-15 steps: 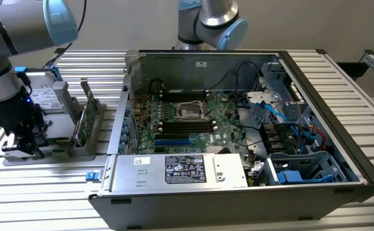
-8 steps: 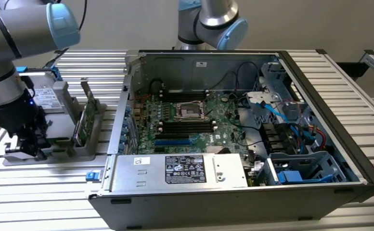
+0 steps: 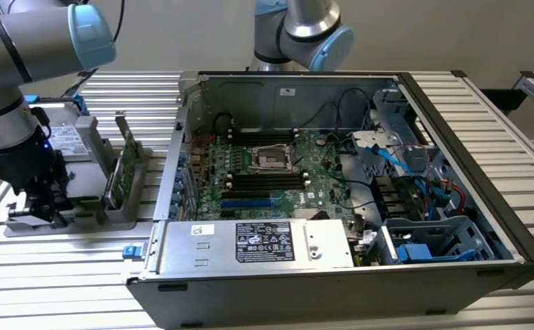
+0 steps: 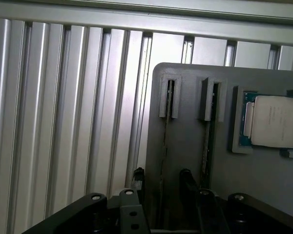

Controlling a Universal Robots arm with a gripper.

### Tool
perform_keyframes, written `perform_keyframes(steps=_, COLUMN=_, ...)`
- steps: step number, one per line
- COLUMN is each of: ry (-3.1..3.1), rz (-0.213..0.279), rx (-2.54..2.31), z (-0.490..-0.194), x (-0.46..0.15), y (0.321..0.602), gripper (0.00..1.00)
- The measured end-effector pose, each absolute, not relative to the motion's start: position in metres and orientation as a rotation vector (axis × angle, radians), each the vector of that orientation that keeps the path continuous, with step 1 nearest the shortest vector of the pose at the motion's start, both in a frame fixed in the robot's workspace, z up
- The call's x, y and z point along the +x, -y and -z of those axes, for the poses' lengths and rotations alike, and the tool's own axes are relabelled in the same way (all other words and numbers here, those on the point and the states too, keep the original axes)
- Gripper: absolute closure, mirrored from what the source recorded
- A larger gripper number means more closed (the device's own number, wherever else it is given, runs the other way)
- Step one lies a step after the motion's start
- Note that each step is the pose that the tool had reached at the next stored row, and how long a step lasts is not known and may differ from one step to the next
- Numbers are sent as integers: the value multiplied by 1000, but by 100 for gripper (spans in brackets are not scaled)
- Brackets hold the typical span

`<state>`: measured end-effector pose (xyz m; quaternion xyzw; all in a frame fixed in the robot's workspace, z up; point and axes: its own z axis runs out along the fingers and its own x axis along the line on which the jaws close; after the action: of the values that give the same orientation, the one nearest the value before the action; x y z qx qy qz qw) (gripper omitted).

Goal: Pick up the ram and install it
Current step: 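Pick up the ram and move it above insertion slot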

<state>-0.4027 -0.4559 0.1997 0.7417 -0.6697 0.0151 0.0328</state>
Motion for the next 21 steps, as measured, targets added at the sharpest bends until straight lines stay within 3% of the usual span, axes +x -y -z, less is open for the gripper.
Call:
perform_keyframes(steps=12, ry=2063, rz=-46, rx=2281, z=-197, x=-403, y=456, gripper=60)
perform_keyframes(steps=15, ry=2064, rz=-46, rx=2280, z=-197, x=-403, y=456, gripper=79)
perform_keyframes(steps=18, ry=2064, rz=-46, rx=2280, z=-197, x=-403, y=456, gripper=87)
perform_keyframes(steps=21, ry=2065, rz=-46, rx=2279, z=-197, x=-403, y=456, gripper=87)
